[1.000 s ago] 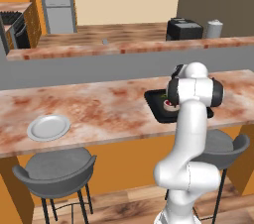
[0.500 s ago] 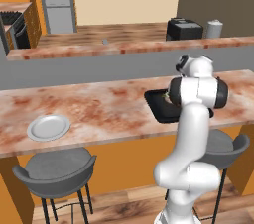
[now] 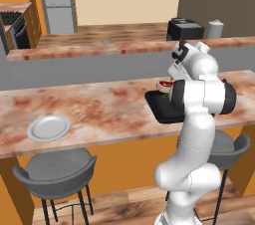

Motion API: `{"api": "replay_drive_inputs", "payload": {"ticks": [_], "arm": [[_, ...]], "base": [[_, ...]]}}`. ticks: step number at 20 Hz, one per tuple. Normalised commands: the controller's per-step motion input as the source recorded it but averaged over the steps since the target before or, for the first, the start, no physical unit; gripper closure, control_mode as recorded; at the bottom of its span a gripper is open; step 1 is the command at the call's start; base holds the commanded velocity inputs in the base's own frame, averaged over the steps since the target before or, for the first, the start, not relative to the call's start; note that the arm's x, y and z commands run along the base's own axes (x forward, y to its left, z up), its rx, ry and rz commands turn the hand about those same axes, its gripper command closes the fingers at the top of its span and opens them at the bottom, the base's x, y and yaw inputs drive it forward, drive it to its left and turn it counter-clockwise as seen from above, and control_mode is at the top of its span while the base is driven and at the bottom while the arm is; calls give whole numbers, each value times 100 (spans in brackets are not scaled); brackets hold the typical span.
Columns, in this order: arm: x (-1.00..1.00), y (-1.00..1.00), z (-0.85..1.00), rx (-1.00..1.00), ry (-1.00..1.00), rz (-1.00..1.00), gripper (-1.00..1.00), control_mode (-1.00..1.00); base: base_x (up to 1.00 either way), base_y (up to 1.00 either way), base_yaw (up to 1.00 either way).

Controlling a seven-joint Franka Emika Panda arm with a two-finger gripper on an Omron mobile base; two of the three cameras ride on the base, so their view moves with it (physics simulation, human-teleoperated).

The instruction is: Create a steak meal by picking up the steak and asparagus from the tray and placing them on the plate. Leave the cherry on the tray.

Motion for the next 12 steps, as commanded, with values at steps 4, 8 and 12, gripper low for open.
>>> {"api": "replay_drive_inputs", "payload": {"ticks": [4, 8, 12], "arm": [[-48, 100, 6, -16, -19, 0, 100, -100], [-48, 100, 0, -15, -23, 0, 100, -100], [-38, 100, 4, -11, -17, 0, 100, -100]], "base": [[0, 0, 0], [0, 0, 0], [0, 0, 0]]}}
